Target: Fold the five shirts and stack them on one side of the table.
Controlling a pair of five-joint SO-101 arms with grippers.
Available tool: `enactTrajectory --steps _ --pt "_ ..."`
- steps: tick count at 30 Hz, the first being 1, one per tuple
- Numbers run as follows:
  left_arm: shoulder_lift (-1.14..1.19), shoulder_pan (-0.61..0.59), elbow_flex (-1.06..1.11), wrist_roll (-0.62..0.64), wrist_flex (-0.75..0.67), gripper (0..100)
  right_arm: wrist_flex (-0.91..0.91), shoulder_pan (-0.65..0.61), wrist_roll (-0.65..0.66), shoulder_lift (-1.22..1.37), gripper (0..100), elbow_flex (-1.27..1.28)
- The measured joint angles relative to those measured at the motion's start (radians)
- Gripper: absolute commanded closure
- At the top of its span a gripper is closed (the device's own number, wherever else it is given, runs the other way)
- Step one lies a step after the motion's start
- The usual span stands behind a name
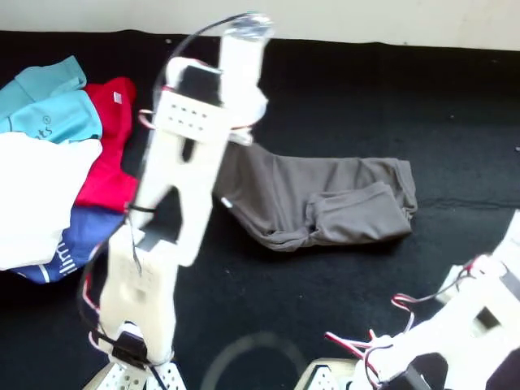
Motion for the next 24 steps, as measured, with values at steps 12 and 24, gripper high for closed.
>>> enactTrajectory --steps 12,24 --pt "0.164 0.333 -0.043 0.000 -0.187 99 -0.189 0.244 0.021 -0.006 84.7 0.226" --pt "0.279 0.448 -0.041 0.000 -0.466 99 -0.351 0.252 0.021 -0.040 84.7 0.365"
